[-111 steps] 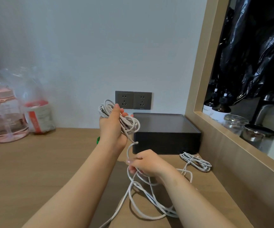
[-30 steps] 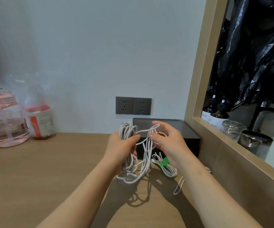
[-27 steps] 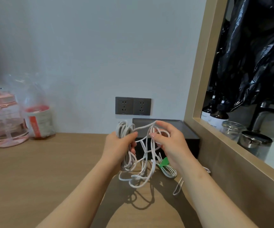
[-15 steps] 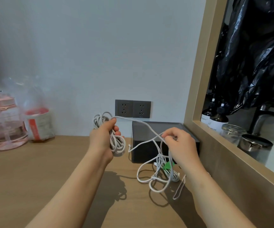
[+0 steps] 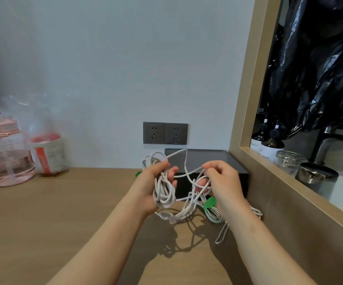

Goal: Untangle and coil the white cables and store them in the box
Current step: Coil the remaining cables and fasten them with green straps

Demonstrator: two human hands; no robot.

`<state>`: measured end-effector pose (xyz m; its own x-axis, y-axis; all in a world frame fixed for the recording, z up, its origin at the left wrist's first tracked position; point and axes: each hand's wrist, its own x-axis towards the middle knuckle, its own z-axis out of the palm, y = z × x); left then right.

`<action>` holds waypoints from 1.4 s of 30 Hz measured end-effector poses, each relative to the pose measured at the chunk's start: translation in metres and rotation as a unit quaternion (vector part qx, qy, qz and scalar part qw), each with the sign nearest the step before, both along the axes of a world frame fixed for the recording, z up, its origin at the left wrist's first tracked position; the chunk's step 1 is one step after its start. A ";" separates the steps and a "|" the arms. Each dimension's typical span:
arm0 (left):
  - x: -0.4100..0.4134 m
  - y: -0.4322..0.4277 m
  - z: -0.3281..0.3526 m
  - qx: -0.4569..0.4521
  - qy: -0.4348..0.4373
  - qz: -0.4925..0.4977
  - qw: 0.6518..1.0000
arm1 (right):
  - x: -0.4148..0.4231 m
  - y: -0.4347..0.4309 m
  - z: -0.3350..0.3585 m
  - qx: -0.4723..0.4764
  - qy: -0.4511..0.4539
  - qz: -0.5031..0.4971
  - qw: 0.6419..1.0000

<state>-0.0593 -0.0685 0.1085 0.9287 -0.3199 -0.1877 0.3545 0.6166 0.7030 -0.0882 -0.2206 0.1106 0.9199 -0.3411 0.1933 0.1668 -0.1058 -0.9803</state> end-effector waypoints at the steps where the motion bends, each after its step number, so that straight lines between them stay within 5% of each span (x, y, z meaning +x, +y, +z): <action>1: -0.001 -0.002 -0.001 -0.004 0.004 -0.011 1.000 | -0.001 0.001 0.000 0.002 -0.005 0.007 1.000; 9: -0.009 -0.006 0.004 -0.058 -0.011 -0.140 0.988 | -0.004 0.003 0.000 -0.045 -0.007 0.057 0.997; 19: 0.008 0.022 0.031 -0.103 -0.065 0.061 0.991 | 0.004 -0.041 -0.024 -0.071 0.049 -0.105 0.991; 22: 0.011 0.030 0.041 -0.132 -0.076 0.085 0.985 | 0.001 -0.055 -0.035 -0.238 0.103 -0.136 0.956; 24: 0.009 0.025 0.045 -0.117 -0.082 0.071 0.987 | -0.001 -0.049 -0.037 -0.367 0.128 -0.112 0.915; 26: 0.004 0.016 0.046 -0.094 -0.088 0.053 0.990 | -0.003 -0.035 -0.035 -0.402 0.058 -0.107 0.907; 29: 0.001 0.005 0.046 -0.080 -0.088 0.029 0.993 | -0.009 -0.005 -0.020 -0.343 -0.096 0.007 0.934; 33: -0.002 0.000 0.049 -0.080 -0.097 0.006 0.992 | -0.007 0.026 -0.015 -0.238 -0.039 0.221 0.945; 37: -0.003 0.012 0.060 -0.138 -0.099 0.017 0.985 | 0.011 0.016 -0.033 -0.309 0.002 0.134 0.942; 42: 0.002 0.026 0.063 -0.181 -0.094 0.051 0.978 | 0.022 -0.019 -0.044 -0.482 0.053 -0.055 0.873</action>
